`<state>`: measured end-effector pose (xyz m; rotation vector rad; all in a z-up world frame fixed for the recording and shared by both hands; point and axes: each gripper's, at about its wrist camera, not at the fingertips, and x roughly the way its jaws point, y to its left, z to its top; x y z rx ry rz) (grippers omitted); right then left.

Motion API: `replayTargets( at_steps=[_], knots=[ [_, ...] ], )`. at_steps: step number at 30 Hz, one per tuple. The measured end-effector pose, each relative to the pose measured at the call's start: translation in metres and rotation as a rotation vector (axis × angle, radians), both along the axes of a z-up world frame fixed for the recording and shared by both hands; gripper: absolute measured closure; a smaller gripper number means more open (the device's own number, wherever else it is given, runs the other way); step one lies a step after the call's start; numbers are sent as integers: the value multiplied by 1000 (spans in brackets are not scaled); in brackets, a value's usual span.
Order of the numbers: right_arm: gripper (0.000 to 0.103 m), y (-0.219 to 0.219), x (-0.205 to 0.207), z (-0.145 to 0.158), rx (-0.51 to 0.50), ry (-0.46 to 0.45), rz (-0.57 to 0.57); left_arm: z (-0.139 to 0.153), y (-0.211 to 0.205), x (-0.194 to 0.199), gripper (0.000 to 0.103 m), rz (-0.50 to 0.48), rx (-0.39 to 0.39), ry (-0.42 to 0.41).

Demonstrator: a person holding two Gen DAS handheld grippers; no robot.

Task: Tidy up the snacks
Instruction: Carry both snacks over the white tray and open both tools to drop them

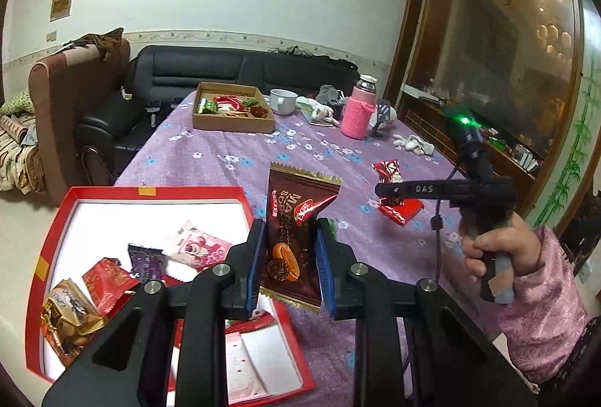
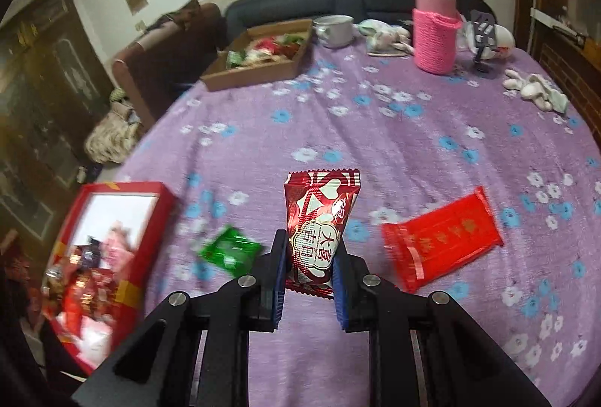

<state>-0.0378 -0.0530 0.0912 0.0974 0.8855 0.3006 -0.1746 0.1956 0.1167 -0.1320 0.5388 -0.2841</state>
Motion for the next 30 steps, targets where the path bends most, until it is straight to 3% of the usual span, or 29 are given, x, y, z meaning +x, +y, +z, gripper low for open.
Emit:
replayTargets(
  at_steps=[7,12,16,25,30],
  knots=[
    [82,72,-23,39,20,-95,159,0,31,-6,79,70,-34,-10],
    [82,120,-31,48,51,-110,261,-3,55,-9,79,132,-46,-11],
    [82,149,-34,41,75,-84,320,-10,74,-9,79,170,-58,8],
    [82,155,-23,10,198,57,355,-32,88,1,79,185,-79,76],
    [82,170,-21,-4,203,95,390,-36,84,4,79,179,-64,97]
  ],
)
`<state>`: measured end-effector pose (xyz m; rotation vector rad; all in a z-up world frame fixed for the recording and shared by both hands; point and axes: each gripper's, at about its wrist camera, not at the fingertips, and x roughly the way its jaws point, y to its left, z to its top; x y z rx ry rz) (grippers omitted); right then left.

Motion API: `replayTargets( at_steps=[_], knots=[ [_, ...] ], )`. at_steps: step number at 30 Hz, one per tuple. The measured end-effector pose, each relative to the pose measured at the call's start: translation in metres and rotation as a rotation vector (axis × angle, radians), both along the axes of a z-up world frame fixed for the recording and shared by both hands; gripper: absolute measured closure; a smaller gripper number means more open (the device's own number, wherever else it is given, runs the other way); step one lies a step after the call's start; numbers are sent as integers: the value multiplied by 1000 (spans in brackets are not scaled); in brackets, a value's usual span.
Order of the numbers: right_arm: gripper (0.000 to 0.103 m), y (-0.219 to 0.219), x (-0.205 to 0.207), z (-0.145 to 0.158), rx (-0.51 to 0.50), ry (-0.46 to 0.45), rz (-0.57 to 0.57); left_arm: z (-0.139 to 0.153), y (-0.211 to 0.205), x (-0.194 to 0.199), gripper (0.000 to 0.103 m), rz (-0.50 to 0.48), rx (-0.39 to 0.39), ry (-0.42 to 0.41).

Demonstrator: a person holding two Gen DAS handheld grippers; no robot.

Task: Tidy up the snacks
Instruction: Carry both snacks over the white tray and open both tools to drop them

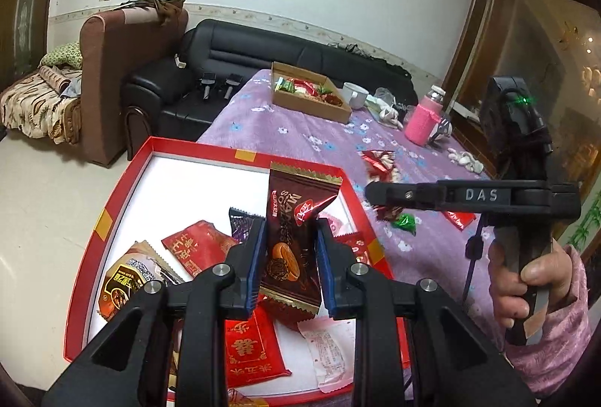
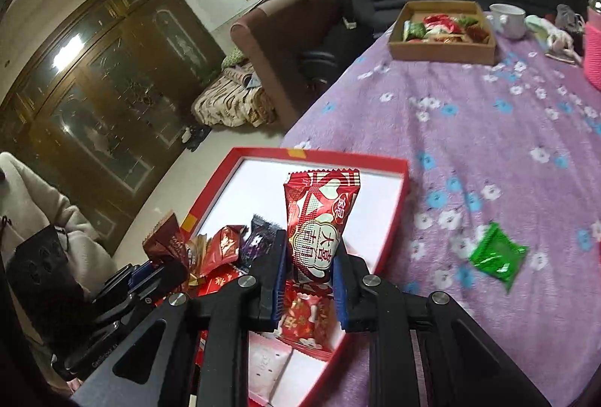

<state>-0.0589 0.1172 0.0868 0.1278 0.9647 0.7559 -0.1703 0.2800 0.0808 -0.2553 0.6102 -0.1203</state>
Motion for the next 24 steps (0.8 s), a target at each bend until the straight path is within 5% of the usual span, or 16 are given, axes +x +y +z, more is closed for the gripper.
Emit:
replayTargets(
  at_steps=[8,10,12,13,20,24],
  knots=[
    [78,39,-22,-21,-31,10,107,-14,0,2,78,57,13,90],
    [75,36,-29,-20,-22,2,120,-15,1,1,63,77,6,103],
    [62,24,-33,-15,2,-19,115,-13,4,-2,40,108,-3,107],
    [61,12,-34,-11,16,-43,91,-11,4,-5,37,118,-9,97],
    [53,-95,-16,-9,3,-63,-178,-4,-24,-6,37,68,23,72],
    [53,-116,-8,-9,-1,-16,-207,-1,-30,-2,37,59,61,81]
  ],
)
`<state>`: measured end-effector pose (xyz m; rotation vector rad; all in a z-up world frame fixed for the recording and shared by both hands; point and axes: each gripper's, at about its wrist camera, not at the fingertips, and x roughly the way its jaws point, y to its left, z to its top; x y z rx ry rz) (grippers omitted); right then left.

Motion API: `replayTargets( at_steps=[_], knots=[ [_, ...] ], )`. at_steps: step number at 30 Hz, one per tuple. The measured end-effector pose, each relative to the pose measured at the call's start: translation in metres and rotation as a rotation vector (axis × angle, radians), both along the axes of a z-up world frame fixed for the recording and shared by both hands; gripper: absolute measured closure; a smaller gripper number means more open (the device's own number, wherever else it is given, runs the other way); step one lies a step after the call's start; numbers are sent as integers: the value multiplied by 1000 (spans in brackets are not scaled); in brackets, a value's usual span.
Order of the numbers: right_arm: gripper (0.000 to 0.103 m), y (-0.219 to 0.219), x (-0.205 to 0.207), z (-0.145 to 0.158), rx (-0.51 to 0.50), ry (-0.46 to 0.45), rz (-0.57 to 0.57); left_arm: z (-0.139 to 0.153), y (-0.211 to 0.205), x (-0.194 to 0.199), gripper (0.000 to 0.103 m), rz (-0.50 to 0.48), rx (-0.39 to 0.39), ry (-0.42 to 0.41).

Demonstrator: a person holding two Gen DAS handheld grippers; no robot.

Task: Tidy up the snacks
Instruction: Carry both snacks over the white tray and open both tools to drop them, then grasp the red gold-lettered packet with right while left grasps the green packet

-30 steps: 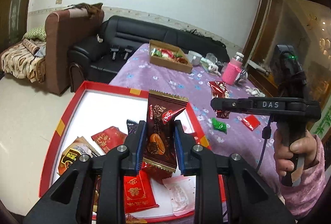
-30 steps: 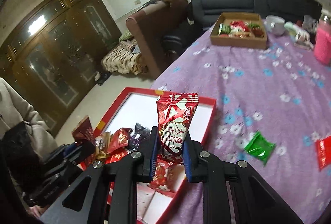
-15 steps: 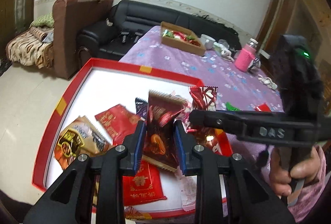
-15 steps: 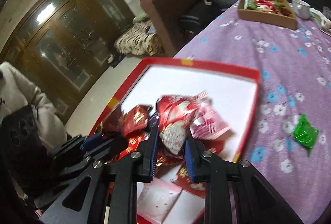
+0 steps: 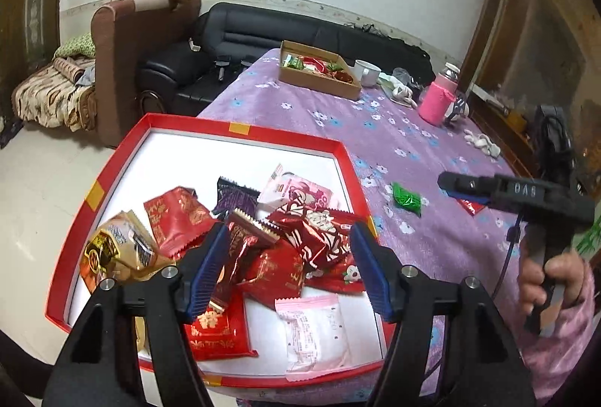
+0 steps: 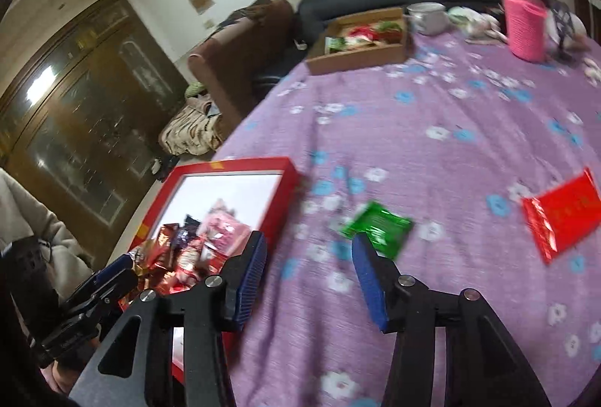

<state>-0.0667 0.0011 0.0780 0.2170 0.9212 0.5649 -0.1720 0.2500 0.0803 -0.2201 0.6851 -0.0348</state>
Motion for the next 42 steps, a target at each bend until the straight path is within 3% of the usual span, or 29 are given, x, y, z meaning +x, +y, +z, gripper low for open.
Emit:
replayTargets(
  at_steps=[5,7,10,12,15,17,20,23,26,31,35,37,38,40,41,42],
  knots=[
    [53,70,8,45,33,-43,186,29,30,-2,36,126,60,-22],
    [55,95,0,63,69,-86,260,34,33,-9,26,160,130,-17],
    [44,87,-10,61,102,-122,271,22,17,-16,21,113,164,-7],
    [41,67,-2,42,28,-101,206,12,-1,-9,21,41,159,11],
    [41,2,20,10,5,23,34,17,-28,2,21,-65,163,-13],
    [41,-62,29,-5,-22,80,-148,20,-48,12,21,-149,161,-22],
    [39,-137,34,-15,-64,136,-326,19,-76,32,21,-252,149,-13],
    [39,-189,37,-23,-68,185,-442,14,-101,52,21,-309,162,20],
    [39,-213,48,-33,-64,245,-503,9,-124,71,21,-358,183,51],
    [38,-201,74,-48,-44,313,-473,3,-139,94,21,-382,177,103],
    [34,-179,110,-45,-38,301,-469,-6,-138,106,21,-360,192,151],
    [32,-159,126,-47,-122,295,-446,-10,-137,110,21,-345,188,168],
    [25,-144,132,-46,-194,258,-432,-12,-137,114,21,-341,183,178],
    [25,-123,136,-48,-294,193,-386,-15,-139,120,21,-335,178,195],
    [30,-117,136,-50,-335,165,-369,-17,-142,123,21,-333,183,204],
    [45,-113,133,-50,-390,122,-368,-19,-144,125,21,-331,187,211]
  ],
)
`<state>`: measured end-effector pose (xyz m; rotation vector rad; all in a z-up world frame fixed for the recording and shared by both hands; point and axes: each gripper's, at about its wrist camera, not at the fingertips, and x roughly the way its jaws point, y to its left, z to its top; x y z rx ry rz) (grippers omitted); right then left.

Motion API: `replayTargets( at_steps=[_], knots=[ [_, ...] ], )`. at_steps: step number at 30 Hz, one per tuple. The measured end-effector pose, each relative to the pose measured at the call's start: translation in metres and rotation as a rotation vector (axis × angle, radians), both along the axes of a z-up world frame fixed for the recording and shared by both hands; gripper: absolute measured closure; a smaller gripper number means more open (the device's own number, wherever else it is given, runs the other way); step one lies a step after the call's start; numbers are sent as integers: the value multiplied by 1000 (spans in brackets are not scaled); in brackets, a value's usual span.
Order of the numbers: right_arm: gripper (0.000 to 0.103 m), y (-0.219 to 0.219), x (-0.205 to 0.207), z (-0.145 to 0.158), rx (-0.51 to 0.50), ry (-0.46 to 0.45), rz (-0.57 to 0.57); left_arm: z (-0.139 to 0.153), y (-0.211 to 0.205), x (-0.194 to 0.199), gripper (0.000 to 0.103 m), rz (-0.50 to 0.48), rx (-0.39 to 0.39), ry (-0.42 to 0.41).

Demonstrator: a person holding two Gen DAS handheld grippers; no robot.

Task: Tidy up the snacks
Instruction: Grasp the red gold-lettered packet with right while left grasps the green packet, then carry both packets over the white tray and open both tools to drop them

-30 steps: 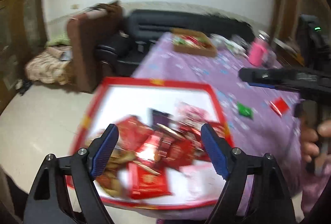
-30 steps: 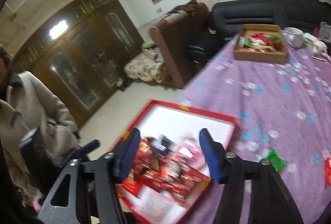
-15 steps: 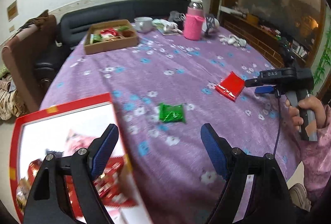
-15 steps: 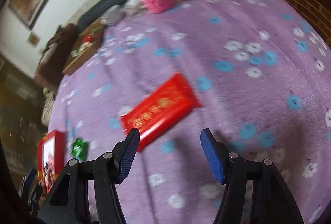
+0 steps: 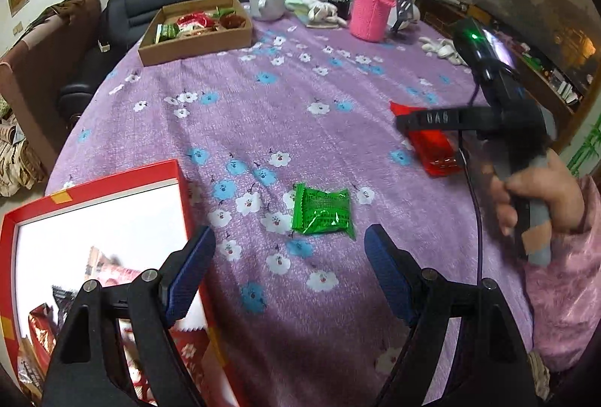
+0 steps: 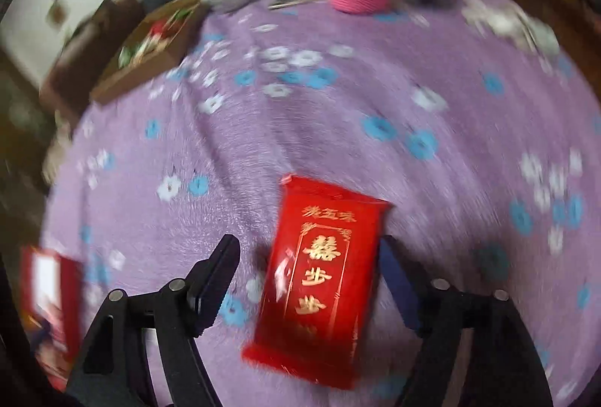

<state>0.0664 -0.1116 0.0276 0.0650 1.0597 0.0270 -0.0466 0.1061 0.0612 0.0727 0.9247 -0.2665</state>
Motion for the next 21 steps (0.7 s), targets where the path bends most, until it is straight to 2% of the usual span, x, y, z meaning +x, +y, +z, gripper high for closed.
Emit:
replayTargets(
  at_steps=[1,2,5,11,13,14,16,17,18,21],
  knots=[
    [50,4,-4,-1,-67,-37,20,-2,-3,4,21,7,3,13],
    [51,4,-8,-3,-85,-66,47,-4,-6,8,21,20,-5,28],
    [52,-3,-11,-5,-81,-108,72,-10,-17,20,21,50,-44,70],
    [51,-8,-11,-7,-62,-138,96,-33,-45,35,21,66,79,79],
    [51,-8,-9,-6,-52,-134,100,-37,-47,35,22,61,61,67],
    [51,-8,-9,-5,-45,-130,99,-37,-48,35,24,53,61,53],
    [51,-10,-10,-4,-25,-122,95,-41,-50,34,53,43,77,48],
    [51,-11,-10,-4,-19,-118,92,-41,-50,34,54,41,73,40],
    [51,-12,-10,-4,-12,-115,89,-40,-51,34,61,38,71,34],
    [51,-12,-12,-3,3,-106,88,-37,-55,30,66,19,82,14]
  ],
)
